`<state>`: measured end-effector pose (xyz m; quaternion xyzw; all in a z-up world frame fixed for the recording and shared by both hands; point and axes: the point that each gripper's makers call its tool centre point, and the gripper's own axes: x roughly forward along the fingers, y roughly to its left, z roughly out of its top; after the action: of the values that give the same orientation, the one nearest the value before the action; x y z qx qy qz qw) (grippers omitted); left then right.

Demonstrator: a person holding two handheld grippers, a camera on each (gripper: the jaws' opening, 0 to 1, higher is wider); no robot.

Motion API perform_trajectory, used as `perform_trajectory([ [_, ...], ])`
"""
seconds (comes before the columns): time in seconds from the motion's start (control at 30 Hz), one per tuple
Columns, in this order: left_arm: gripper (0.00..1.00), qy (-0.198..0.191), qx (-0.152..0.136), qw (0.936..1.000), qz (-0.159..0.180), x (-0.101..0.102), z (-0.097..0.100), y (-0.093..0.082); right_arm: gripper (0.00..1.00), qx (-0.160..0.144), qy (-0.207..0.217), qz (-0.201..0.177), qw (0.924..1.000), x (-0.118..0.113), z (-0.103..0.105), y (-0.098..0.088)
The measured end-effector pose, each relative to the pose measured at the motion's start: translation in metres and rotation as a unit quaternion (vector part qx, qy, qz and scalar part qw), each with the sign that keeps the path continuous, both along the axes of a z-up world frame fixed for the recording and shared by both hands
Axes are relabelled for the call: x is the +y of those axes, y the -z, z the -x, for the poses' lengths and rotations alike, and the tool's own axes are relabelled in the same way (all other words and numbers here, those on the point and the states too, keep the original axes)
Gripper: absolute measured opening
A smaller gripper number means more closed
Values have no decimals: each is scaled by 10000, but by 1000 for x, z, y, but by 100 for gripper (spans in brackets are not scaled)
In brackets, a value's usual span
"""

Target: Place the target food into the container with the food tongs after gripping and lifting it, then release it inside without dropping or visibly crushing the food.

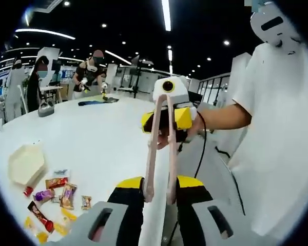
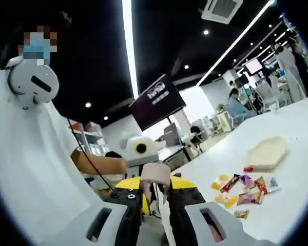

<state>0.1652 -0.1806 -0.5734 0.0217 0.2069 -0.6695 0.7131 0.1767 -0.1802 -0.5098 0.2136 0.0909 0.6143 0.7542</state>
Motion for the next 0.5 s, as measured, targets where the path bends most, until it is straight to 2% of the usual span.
perform_trajectory([
  [0.07,20,-21,18,9999,113,-3,0,-3,19,46,-27,-3,10000,2,1,2],
  [0.17,20,-20,2,9998,180,-8,3,-5,20,11,-128,319,9994,8,7,14],
  [0.27,19,38,-120,9999,44,-6,3,-2,20,33,-145,415,9990,7,9,18],
  [0.37,19,80,-172,9998,-11,-2,2,-7,20,11,-127,576,9983,3,10,24],
  [0.5,18,165,-384,9988,-263,-1,0,-7,20,-18,-134,703,9974,1,11,26],
])
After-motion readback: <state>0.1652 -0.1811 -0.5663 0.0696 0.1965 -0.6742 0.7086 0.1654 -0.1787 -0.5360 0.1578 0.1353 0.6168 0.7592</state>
